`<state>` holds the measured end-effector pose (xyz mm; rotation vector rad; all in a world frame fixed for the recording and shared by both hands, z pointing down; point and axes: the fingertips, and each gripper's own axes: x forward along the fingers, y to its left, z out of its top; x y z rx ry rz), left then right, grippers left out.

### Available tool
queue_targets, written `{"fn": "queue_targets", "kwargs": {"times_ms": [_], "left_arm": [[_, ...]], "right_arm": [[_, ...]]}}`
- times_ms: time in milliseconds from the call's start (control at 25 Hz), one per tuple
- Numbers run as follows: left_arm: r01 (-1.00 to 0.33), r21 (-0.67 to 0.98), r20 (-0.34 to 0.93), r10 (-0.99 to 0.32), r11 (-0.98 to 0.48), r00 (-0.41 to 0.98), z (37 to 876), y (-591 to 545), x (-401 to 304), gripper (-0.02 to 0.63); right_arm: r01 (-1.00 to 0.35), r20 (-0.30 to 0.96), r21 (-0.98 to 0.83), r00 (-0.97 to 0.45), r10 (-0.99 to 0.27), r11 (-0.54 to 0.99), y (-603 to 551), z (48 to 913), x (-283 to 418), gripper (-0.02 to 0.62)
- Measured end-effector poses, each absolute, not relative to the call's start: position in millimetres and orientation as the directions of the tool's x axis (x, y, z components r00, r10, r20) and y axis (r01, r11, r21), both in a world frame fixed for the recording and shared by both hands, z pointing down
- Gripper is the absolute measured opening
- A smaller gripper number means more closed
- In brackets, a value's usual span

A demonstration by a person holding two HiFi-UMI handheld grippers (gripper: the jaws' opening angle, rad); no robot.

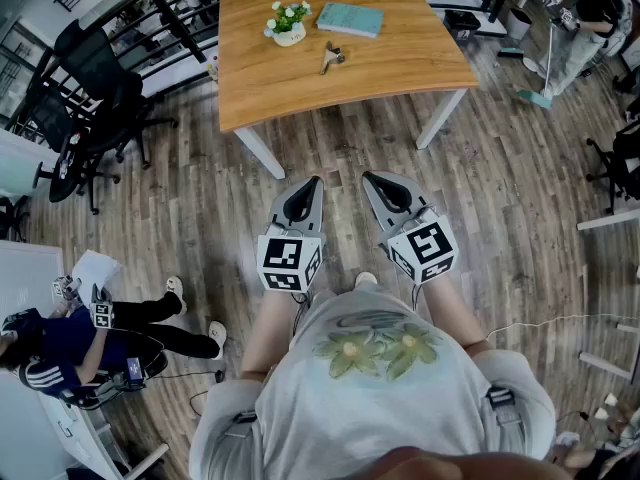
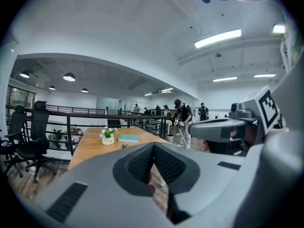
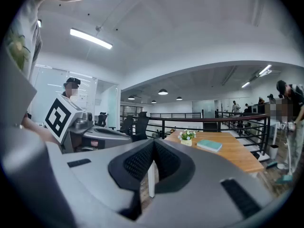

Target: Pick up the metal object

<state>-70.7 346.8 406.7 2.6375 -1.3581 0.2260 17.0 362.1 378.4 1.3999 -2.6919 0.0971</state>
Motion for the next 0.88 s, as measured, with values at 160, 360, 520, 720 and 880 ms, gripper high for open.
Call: {"fn": "queue_targets", "kwargs": {"times_ms": [160, 360, 520, 720, 880], "left_arm": [[-0.832, 0.07, 0.209, -0.808, -0.55, 0.552, 415.0, 348.6, -62.7, 0.014], [-0.845, 0.079, 0.228, -0.815, -0.529, 0.532, 425.8, 332.0, -60.7, 0.014], [-0.85, 0.108, 0.239, -0.816, -0.516, 0.526, 435.5, 300.1, -64.8, 0.014], [-0.842, 0.097, 0.254, -0.805, -0.531, 0.537, 441.2, 235.0, -69.4, 0.014], [-0.838, 0.095, 0.247, -0.802, -0.538, 0.543, 434.3, 179.6, -82.3, 0.014]], "right_arm": [[-0.808, 0.117, -0.026, -0.587, -0.801, 0.589, 358.5, 389.4, 31.4, 0.005], [-0.792, 0.15, -0.062, -0.608, -0.779, 0.607, 336.7, 405.1, 36.4, 0.006], [-0.779, 0.179, -0.05, -0.622, -0.762, 0.625, 306.9, 417.3, 32.8, 0.006], [-0.772, 0.191, -0.045, -0.629, -0.753, 0.634, 240.8, 418.3, 24.2, 0.006], [-0.775, 0.201, -0.057, -0.626, -0.753, 0.629, 182.7, 413.3, 13.8, 0.046]]}}
